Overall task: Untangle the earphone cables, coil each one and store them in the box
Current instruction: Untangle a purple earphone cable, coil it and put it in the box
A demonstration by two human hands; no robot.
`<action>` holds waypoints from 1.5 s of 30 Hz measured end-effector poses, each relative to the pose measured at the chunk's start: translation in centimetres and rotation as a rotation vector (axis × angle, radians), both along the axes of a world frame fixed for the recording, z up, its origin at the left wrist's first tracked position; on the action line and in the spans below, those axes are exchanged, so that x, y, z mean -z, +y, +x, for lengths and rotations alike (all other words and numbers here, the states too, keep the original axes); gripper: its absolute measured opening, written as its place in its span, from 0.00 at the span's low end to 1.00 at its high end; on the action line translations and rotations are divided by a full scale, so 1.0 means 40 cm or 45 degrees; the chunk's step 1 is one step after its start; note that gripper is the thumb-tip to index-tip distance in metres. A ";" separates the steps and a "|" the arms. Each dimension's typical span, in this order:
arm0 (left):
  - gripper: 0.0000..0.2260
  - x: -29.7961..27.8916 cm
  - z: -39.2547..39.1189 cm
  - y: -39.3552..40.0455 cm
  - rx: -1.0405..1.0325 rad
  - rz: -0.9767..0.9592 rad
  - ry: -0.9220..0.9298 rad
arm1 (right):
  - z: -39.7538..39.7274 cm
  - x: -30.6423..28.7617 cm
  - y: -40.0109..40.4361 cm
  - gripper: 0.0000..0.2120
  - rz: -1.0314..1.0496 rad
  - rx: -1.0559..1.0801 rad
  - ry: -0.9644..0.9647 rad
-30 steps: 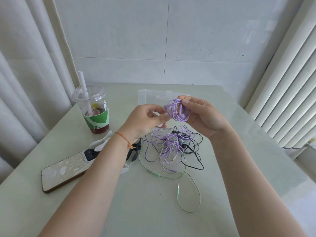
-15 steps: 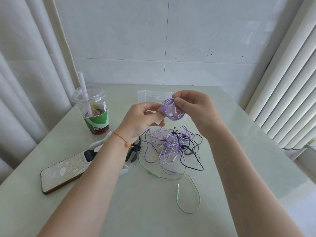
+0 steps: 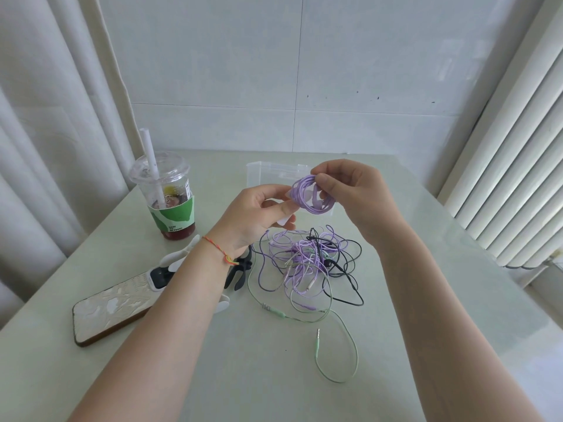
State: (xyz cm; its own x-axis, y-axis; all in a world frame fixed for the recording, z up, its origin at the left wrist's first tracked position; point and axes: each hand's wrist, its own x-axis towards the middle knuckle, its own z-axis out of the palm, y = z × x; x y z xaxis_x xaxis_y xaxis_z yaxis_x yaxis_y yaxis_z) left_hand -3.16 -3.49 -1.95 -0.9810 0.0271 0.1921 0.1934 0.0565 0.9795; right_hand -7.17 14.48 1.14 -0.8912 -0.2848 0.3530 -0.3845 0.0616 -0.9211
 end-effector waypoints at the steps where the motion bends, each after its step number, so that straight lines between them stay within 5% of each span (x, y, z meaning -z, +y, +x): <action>1: 0.11 0.001 -0.002 -0.001 -0.006 -0.012 -0.005 | 0.001 -0.001 0.001 0.06 -0.019 -0.010 -0.011; 7: 0.03 0.012 -0.005 0.008 -0.060 -0.113 -0.017 | 0.023 -0.015 -0.014 0.06 0.011 -0.058 -0.014; 10: 0.10 0.016 -0.006 0.015 -0.006 -0.105 -0.008 | 0.033 -0.020 -0.028 0.05 0.238 0.035 0.116; 14: 0.09 0.021 -0.002 0.009 0.125 0.094 -0.050 | 0.037 -0.028 -0.027 0.05 0.399 0.127 0.237; 25: 0.05 0.008 0.011 0.017 0.249 0.280 -0.061 | 0.037 -0.029 -0.025 0.05 0.306 0.210 0.280; 35: 0.10 0.009 0.011 0.008 0.292 0.397 -0.035 | 0.033 -0.030 -0.007 0.05 -0.258 -0.283 -0.443; 45: 0.10 0.005 0.003 -0.001 0.214 0.202 0.009 | 0.034 -0.027 -0.029 0.02 0.025 0.003 -0.035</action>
